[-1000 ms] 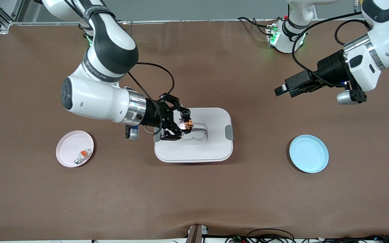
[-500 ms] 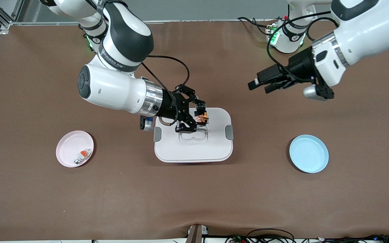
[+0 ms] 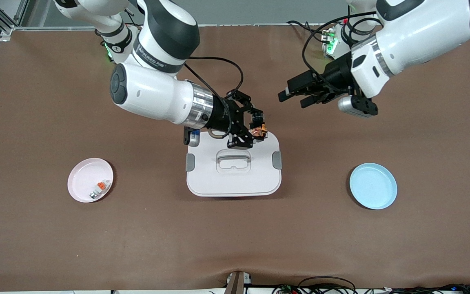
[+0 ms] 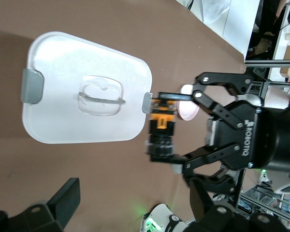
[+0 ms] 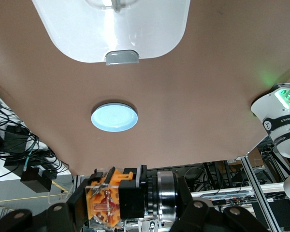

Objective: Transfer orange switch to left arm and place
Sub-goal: 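Carry the switch above the box toward the left gripper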

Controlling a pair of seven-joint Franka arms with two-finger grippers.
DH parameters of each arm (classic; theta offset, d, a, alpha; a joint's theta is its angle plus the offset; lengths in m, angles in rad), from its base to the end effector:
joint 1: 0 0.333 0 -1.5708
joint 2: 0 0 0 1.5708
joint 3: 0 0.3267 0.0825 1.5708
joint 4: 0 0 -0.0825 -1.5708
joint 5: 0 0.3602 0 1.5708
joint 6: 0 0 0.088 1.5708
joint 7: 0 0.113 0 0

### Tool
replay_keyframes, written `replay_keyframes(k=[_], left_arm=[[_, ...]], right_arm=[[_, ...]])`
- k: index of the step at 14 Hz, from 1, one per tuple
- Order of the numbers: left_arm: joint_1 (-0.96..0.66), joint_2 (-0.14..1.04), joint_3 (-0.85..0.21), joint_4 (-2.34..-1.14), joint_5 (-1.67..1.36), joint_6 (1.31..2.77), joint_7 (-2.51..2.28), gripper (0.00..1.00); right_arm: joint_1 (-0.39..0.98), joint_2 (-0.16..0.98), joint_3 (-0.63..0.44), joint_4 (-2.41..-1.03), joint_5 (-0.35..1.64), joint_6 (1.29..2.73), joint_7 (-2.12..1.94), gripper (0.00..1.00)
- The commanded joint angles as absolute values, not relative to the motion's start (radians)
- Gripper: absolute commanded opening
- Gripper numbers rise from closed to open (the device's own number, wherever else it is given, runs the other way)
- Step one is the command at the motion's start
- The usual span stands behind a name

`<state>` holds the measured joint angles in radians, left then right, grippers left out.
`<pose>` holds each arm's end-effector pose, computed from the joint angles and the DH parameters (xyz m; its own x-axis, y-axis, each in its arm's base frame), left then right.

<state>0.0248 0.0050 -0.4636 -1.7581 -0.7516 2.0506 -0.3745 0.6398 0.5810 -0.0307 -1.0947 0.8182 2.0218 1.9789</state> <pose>0.5015 -0.2797 0.6042 0.9828 0.1578 -0.0957 0.1801 -0.7066 0.6843 0.5747 0.4662 0.5480 -0.0617 -0.6719 -0.7380 -0.9956 -0.0107 0.0930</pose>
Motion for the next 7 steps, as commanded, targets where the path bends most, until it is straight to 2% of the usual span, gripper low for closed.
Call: replay_keyframes(k=[1,7], left_arm=[[0.028,0.014,-0.479,-1.755,-0.77,2.083,-0.387,1.0],[0.026,0.09,-0.489,-1.73,-0.756,2.154,-0.374,1.0]], right_arm=[[0.657,0.601,-0.034,-1.055,0.838,2.016,2.023,0.0],[0.664,0.591,-0.023,-1.036,0.839,1.939,2.052,0.0]])
